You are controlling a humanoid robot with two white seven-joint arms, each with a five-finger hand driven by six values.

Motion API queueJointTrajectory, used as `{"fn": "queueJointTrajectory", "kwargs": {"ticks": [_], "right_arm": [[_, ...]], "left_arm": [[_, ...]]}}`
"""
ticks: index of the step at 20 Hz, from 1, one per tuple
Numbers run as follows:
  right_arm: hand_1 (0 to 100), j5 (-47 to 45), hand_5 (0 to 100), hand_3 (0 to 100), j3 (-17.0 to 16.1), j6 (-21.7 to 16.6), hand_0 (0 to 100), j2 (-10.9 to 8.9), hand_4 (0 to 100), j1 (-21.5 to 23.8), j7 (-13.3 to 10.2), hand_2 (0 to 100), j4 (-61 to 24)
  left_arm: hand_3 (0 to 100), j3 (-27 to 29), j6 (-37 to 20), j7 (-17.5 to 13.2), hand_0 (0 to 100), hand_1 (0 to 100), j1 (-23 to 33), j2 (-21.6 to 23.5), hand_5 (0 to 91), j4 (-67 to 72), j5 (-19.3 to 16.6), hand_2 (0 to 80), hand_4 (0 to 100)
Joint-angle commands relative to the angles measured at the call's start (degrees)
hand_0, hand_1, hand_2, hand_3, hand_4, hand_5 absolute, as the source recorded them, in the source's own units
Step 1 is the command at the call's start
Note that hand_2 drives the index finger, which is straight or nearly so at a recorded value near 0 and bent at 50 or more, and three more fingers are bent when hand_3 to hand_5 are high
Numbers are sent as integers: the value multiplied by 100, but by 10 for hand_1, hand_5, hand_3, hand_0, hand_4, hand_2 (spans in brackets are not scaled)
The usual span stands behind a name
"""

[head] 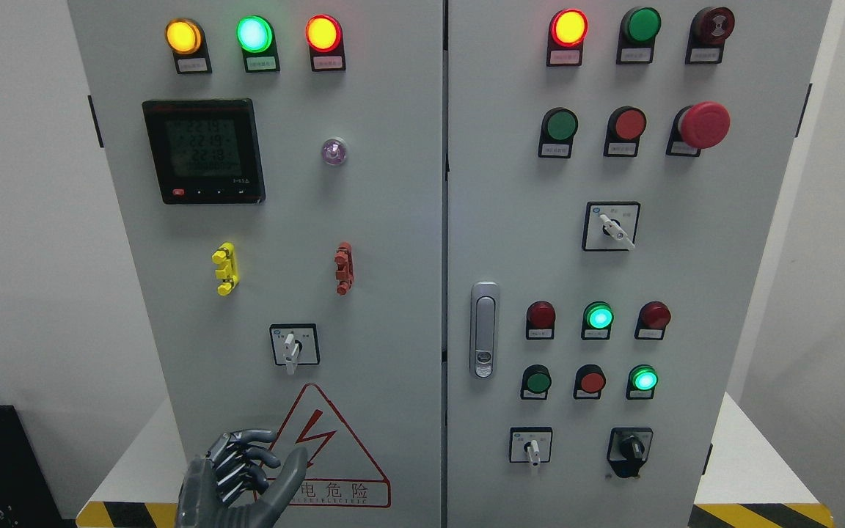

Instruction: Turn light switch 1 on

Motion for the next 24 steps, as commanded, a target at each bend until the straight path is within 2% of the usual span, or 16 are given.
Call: {"fn": "queueJointTrajectory", "kwargs": {"ticks": [1, 10, 19, 24], "right_arm": [[0, -141, 0, 0, 0, 5, 0, 0, 0, 0, 2, 0, 0], [0, -141, 0, 0, 0, 5, 0, 0, 0, 0, 2, 0, 0], [0, -141, 0, 0, 0, 5, 0, 0, 0, 0, 2, 0, 0], [0, -141, 0, 0, 0, 5, 0, 0, 0, 0, 2, 0, 0]], "left_arm": [[725, -281, 154, 8, 82, 800, -325, -429, 681, -21, -426, 466, 831], [708, -158, 392, 34, 111, 806, -431, -438, 667, -12, -461, 453, 827], [705, 281, 489, 43, 117, 803, -563, -447, 666, -12, -461, 462, 829], [704, 326, 559, 34, 121, 801, -747, -473, 665, 14, -452, 461, 829]]}}
